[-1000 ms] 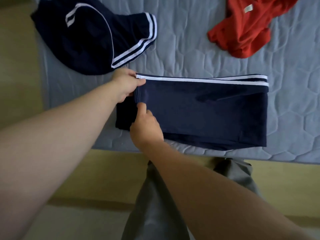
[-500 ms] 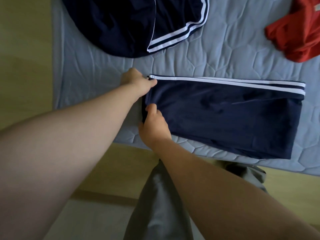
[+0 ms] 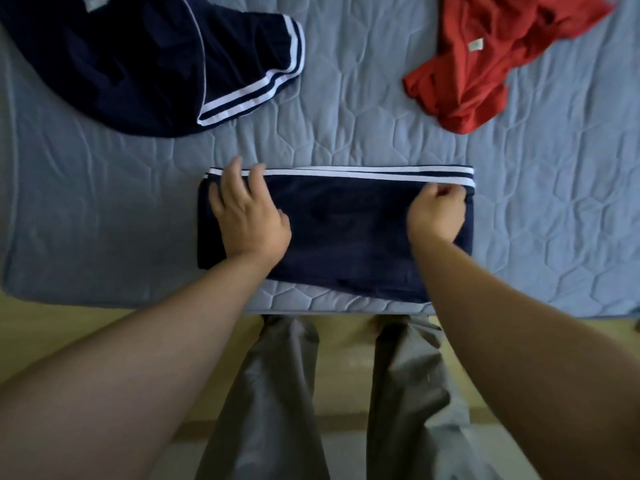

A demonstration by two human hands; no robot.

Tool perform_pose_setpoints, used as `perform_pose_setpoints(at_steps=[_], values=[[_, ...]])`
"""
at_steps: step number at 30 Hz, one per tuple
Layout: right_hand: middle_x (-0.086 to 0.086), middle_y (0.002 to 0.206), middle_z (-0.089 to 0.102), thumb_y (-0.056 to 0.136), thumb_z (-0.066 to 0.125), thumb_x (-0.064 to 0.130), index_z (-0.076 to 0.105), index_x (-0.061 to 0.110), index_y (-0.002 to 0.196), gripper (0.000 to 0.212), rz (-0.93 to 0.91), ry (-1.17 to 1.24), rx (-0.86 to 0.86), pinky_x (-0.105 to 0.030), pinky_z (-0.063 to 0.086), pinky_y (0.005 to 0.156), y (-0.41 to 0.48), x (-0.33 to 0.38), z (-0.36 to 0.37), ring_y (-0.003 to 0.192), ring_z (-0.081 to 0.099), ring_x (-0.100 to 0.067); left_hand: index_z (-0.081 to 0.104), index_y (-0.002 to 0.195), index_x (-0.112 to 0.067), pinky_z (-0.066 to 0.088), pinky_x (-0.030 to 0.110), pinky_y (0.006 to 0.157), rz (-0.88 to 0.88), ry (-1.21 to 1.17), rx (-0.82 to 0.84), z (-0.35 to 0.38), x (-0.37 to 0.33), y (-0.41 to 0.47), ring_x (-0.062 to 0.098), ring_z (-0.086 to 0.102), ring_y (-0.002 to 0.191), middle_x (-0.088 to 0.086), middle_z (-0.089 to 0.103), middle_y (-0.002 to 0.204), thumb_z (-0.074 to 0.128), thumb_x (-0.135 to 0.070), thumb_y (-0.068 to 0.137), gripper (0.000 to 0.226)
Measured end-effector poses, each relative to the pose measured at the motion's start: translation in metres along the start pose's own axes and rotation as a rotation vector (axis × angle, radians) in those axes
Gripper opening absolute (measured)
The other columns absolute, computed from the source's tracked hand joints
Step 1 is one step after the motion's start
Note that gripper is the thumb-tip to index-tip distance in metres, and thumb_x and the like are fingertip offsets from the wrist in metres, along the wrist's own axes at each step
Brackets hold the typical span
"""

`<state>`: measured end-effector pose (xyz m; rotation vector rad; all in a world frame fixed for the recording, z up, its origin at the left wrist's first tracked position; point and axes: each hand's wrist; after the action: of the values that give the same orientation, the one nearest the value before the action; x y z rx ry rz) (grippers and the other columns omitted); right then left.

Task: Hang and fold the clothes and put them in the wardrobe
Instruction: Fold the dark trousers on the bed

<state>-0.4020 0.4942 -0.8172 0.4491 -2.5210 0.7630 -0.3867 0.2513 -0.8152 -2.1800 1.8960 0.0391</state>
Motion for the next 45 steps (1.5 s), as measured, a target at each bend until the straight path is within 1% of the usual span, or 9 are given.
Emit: perform_pose_setpoints(at_steps=[4,7,9,17,27,34,38,40,45], values=[[-0.017,0.13,0.061,0.1,0.048,0.025,0.055,0.005,0.127,0.034,0.27,0.106,0.056,-0.037,0.046,0.096,0.085,0.001,-0.047,0.12,0.059,-0.034,0.06,0.127,-0.012,0.031,0.047,0.112,0.419,-0.095,0.083,0.01,-0.078,-0.002,0.029,0.046,0.132,0.01,0.05,0.139,0.069,-0.012,0.077,0.05],[-0.01,0.094,0.067,0.097,0.045,0.014,0.057,0.012,0.096,0.012,0.492,0.077,0.315,-0.026,0.05,0.057,0.122,0.011,-0.063,0.073,0.065,-0.025,0.06,0.129,-0.014,0.033,0.039,0.111,0.594,-0.139,0.208,0.024,-0.139,0.006,0.024,0.048,0.129,0.004,0.054,0.136,0.07,-0.018,0.084,0.046],[-0.007,0.075,0.059,0.096,0.043,0.019,0.052,0.014,0.082,0.018,0.406,-0.145,0.446,-0.021,0.038,0.052,0.137,0.018,-0.069,0.055,0.055,-0.021,0.057,0.133,-0.016,0.033,0.037,0.111,0.631,-0.142,0.286,0.034,-0.177,0.016,0.021,0.047,0.129,0.0,0.052,0.138,0.07,-0.027,0.088,0.049],[-0.009,0.077,0.06,0.093,0.047,0.008,0.06,0.008,0.082,0.017,0.426,-0.311,0.855,-0.03,0.045,0.061,0.176,0.025,-0.076,0.062,0.056,-0.021,0.066,0.11,-0.02,0.045,0.038,0.089,0.569,-0.164,0.481,0.064,-0.28,0.056,0.026,0.059,0.11,0.001,0.063,0.115,0.068,-0.042,0.089,0.03],[-0.008,0.077,0.062,0.09,0.048,0.004,0.065,0.01,0.089,0.018,0.377,-0.413,0.984,-0.025,0.042,0.053,0.198,0.034,-0.065,0.055,0.052,-0.016,0.066,0.077,-0.024,0.05,0.031,0.071,0.42,-0.162,0.636,0.064,-0.286,0.066,0.018,0.064,0.082,-0.008,0.063,0.075,0.082,-0.049,0.071,0.031],[-0.004,0.058,0.054,0.087,0.053,0.003,0.056,0.011,0.072,0.017,0.496,0.02,0.826,-0.018,0.041,0.046,0.205,0.054,-0.066,0.046,0.048,-0.014,0.069,0.078,-0.025,0.041,0.024,0.07,0.288,-0.197,0.709,0.066,-0.288,0.079,0.015,0.063,0.08,-0.01,0.065,0.076,0.077,-0.042,0.082,0.018],[-0.01,0.09,0.06,0.089,0.056,0.007,0.051,0.017,0.073,0.019,0.279,-0.029,0.625,-0.036,0.059,0.072,0.193,0.02,-0.083,0.078,0.059,-0.025,0.061,0.071,-0.026,0.041,0.024,0.072,0.292,-0.143,0.701,0.069,-0.301,0.085,0.016,0.063,0.083,-0.01,0.063,0.077,0.077,-0.042,0.079,0.023],[-0.009,0.099,0.057,0.089,0.059,0.01,0.048,0.02,0.072,0.023,0.26,-0.154,0.663,-0.039,0.057,0.087,0.173,-0.015,-0.097,0.088,0.056,-0.023,0.059,0.07,-0.025,0.047,0.028,0.075,0.348,-0.093,0.694,0.07,-0.312,0.088,0.017,0.063,0.085,-0.006,0.067,0.082,0.076,-0.046,0.079,0.028],[-0.011,0.092,0.067,0.076,0.077,0.007,0.069,0.003,0.104,0.029,0.328,-0.392,0.987,-0.035,0.057,0.072,0.121,-0.088,-0.117,0.085,0.065,-0.026,0.063,0.089,-0.02,0.051,0.034,0.085,0.486,0.207,0.792,0.074,-0.342,0.088,0.027,0.064,0.106,0.005,0.069,0.111,0.072,-0.046,0.083,0.027]])
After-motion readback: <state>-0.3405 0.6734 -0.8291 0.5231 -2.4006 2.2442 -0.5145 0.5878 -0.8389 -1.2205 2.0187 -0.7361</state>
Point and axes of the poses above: each hand's wrist, its own y-axis towards the middle knuckle, its own z-axis out of the palm, x = y × z
